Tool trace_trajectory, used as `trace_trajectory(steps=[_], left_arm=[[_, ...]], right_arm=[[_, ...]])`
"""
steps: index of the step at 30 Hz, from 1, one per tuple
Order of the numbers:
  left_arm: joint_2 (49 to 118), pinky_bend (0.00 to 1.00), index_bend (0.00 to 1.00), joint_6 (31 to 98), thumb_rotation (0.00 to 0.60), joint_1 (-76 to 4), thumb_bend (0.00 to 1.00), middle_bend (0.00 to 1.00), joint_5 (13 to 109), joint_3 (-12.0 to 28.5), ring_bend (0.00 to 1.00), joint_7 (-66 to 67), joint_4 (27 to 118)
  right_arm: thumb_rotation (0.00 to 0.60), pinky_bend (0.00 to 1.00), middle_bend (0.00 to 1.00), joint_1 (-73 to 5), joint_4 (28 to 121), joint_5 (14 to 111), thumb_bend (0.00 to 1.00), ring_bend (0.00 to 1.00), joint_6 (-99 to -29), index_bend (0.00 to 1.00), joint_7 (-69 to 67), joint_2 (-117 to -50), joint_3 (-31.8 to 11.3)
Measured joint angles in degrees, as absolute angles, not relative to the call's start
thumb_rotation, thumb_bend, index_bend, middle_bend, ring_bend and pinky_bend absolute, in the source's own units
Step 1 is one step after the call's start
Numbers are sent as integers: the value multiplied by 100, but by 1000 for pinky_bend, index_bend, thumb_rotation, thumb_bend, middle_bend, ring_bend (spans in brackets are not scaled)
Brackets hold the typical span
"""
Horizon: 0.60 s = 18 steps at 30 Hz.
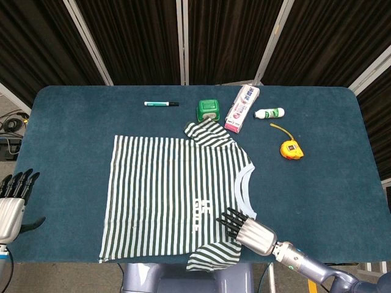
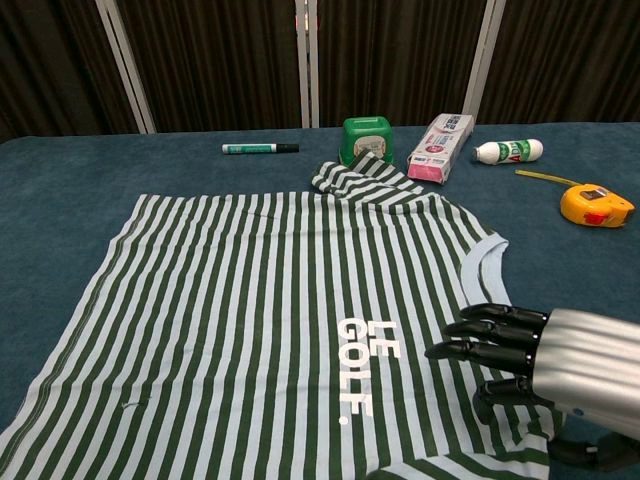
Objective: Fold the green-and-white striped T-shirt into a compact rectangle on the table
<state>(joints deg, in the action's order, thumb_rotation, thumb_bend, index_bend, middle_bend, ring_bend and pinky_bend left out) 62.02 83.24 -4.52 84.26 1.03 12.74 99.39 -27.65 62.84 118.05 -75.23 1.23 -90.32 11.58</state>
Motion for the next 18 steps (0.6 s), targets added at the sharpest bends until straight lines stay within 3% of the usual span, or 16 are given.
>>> trace_trajectory(steps=[5, 12, 18], left_arm=[[6209, 0, 0, 8280, 600, -466, 0, 0, 8437, 82, 0, 1266, 9935], [6285, 0, 9, 8051, 600, -604, 0, 0, 8777, -56, 0, 1031, 9846], [6653, 0, 203, 7614, 600, -962, 7, 0, 9651, -372, 0, 314, 9279]], right_arm=[[600, 0, 75, -2782, 6320, 11776, 411, 0, -7551, 649, 66, -9023, 1199], [600, 0, 84, -2790, 6307, 11687, 430, 0, -7639, 722, -226, -9088, 1252], [600, 0, 88, -2841, 6300, 11622, 430, 0, -7701, 735, -474, -9118, 1268]])
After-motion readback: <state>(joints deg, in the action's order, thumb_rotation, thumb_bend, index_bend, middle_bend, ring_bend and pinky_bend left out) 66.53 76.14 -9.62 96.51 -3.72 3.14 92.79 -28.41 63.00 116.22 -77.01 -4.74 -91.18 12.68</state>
